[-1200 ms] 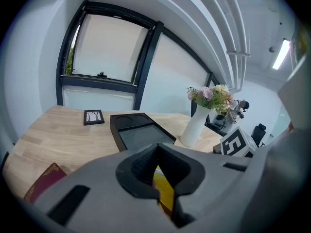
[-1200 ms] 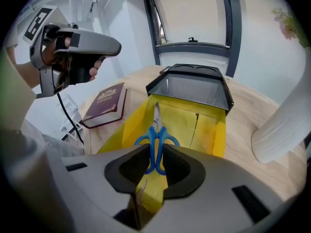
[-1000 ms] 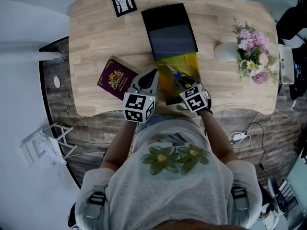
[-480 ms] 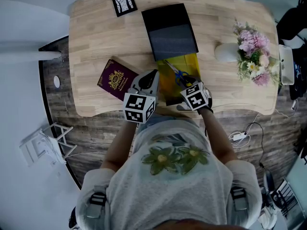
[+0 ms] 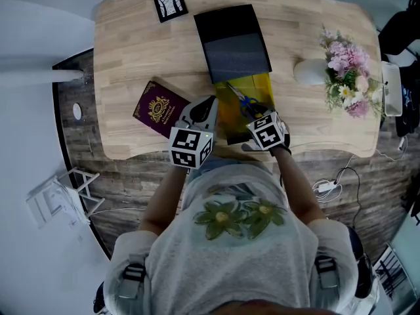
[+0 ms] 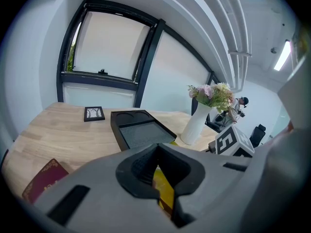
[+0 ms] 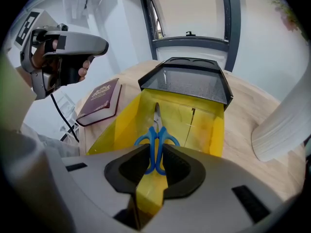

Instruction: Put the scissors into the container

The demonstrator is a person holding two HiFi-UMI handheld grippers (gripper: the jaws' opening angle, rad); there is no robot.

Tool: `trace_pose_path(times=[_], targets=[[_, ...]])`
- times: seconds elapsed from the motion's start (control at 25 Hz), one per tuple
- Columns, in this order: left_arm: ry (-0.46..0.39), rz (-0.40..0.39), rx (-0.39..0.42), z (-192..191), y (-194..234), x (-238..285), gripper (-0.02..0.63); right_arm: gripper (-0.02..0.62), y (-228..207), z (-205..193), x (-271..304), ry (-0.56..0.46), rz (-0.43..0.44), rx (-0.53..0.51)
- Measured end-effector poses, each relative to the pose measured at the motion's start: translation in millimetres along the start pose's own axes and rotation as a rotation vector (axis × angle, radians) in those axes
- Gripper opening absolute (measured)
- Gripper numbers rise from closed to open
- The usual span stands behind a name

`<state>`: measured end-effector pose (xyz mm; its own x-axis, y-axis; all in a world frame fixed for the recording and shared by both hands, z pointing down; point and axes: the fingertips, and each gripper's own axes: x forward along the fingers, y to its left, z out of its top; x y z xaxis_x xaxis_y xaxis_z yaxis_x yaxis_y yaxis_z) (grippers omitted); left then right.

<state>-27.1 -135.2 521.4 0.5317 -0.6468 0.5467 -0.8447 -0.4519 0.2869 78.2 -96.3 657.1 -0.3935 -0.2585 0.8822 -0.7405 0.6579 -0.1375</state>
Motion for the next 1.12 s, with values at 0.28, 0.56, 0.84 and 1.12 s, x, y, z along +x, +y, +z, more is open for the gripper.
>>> trace_pose_path(times=[0.28,0.56,0.84,1.12], targets=[[0.007,-0.002,0.002,-1.9,1.3,0.1,0.006,0.081,0.8,1.3,1.2,0.006,-0.006,-0.006],[0.010,-0.004,0.003,-3.0,1.2,0.5,0.006,0.081,0.3,-0.9,4.7,0.024,-0.012,-0.011],[0.016,-0.007,0.003,-5.7,0.8,0.7,0.006,0.081,0.1,-2.6,6.4,0.034,-0.014,-0.013],[0.020,-0.010,0.001,-7.4,0.3,1.6,0.006,0.081,-0.3,-4.6,9.8,0.059,-0.015,-0.018]])
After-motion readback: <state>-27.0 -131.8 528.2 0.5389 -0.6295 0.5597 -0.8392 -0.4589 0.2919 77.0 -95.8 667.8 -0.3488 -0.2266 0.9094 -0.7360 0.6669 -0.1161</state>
